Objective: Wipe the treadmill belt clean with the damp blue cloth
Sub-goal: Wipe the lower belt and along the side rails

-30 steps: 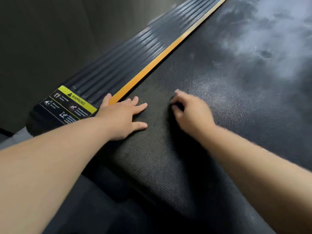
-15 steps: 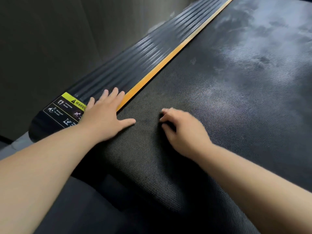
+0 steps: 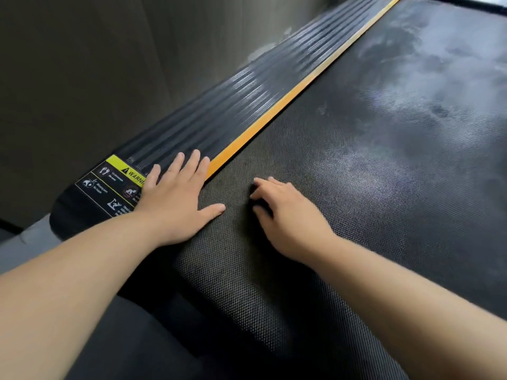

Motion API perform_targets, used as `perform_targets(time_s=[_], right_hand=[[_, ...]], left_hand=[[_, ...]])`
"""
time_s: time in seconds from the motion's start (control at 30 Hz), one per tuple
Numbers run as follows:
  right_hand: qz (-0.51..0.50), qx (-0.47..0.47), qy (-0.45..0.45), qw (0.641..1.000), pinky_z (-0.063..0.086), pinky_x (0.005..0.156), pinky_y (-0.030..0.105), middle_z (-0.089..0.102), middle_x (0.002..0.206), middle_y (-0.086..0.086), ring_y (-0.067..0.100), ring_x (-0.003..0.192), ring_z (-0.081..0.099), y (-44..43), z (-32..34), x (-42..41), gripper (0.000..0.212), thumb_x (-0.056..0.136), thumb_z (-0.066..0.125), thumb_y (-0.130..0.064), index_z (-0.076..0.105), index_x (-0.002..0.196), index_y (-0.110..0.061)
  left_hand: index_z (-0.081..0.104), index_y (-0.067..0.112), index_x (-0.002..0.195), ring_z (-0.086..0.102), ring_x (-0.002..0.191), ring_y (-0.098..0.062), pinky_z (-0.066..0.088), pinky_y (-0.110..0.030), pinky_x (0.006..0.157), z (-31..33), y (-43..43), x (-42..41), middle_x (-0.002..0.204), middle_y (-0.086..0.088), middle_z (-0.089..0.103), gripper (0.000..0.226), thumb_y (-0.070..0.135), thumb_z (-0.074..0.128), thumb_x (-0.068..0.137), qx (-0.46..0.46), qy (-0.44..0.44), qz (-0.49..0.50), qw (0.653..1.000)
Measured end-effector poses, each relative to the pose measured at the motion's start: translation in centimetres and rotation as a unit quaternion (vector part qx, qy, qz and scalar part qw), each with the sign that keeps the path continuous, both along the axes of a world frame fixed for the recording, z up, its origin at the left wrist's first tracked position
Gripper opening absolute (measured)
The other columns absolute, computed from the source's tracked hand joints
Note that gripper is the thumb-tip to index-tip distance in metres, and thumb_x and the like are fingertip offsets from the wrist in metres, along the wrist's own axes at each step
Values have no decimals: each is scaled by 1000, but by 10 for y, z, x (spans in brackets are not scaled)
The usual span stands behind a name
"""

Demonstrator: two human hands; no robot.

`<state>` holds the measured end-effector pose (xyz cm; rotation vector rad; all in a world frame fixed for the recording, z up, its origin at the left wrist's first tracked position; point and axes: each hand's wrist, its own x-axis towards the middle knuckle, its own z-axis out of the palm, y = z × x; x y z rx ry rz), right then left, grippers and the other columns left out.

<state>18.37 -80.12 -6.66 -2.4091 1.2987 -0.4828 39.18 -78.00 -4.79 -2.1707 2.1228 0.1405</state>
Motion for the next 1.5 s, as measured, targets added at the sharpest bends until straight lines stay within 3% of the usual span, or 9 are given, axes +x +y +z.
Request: perform_targets(time_s=[0.1, 0.27, 0.33, 0.5, 0.73, 0.97, 1.2, 1.37, 1.5], right_hand=[[14, -24, 32, 999, 18, 114, 50, 50, 137, -5, 22, 135, 32, -36, 5, -15, 20, 94, 50, -28, 62, 110, -24], [-256, -52, -2, 965, 40, 100, 38, 61, 119, 1, 30, 117, 49, -98, -3, -21, 24, 91, 49, -26, 68, 103, -17], [-210, -68, 12, 975, 47, 90, 38, 62, 112, -1, 28, 107, 54, -71, -3, -1, 23, 90, 48, -25, 68, 100, -17], [8, -79, -29, 996, 44, 94, 36, 65, 112, -4, 21, 107, 54, -21, 2, 8, 18, 88, 58, -24, 69, 100, -18], [-299, -64, 15, 952, 38, 98, 38, 46, 116, 9, 31, 112, 38, -106, -5, -6, 24, 91, 52, -32, 68, 105, -23], [-13, -68, -35, 997, 40, 85, 28, 54, 102, -1, 19, 100, 48, -31, 3, -3, 15, 86, 62, -24, 67, 101, -24], [-294, -57, -39, 953, 42, 91, 36, 59, 112, 4, 28, 110, 50, -125, 1, -25, 20, 87, 57, -21, 59, 107, -24], [-118, -58, -33, 991, 34, 87, 22, 58, 108, -8, 13, 104, 48, -67, 2, -3, 20, 85, 62, -23, 64, 104, -27], [-39, -78, 13, 996, 34, 90, 24, 59, 111, -3, 20, 107, 47, -83, 5, -12, 23, 86, 60, -23, 66, 109, -26]], left_hand=[[-14, 25, 149, -16, 144, -15, -3, -45, 116, 0, 0, 1, 157, 8, -20, 91, 74, 24, 83, 0, -1, -1, 1000], [-15, 24, 149, -16, 145, -16, -2, -45, 117, -2, 0, 0, 157, 7, -20, 91, 75, 22, 83, -5, -10, -1, 1000], [-15, 23, 149, -15, 145, -16, -1, -45, 117, -2, 0, -1, 157, 6, -20, 91, 75, 22, 82, -8, -15, -4, 1000], [-15, 23, 148, -15, 145, -17, -1, -45, 117, 0, 0, 0, 157, 6, -20, 92, 75, 23, 82, -5, -12, -3, 1000], [-15, 25, 149, -16, 144, -15, -2, -45, 116, 1, -2, 1, 157, 7, -20, 90, 73, 25, 84, 1, 1, -3, 1000], [30, 27, 144, 20, 141, -16, 17, -36, 113, 10, -16, 3, 154, 8, 24, 48, 42, 34, 98, -97, 102, -12, 990], [38, 30, 139, 30, 135, -15, 19, -38, 111, -4, -30, 4, 149, 13, 33, 40, 31, 37, 99, -131, 137, -21, 982], [56, 32, 114, 44, 113, -20, 29, -44, 98, 2, -43, 0, 122, 9, 53, 24, 27, 40, 97, -175, 151, 14, 973], [50, 38, 127, 33, 128, -13, 22, -41, 105, 1, -44, 0, 138, 17, 42, 33, 28, 37, 98, -149, 157, 8, 976]])
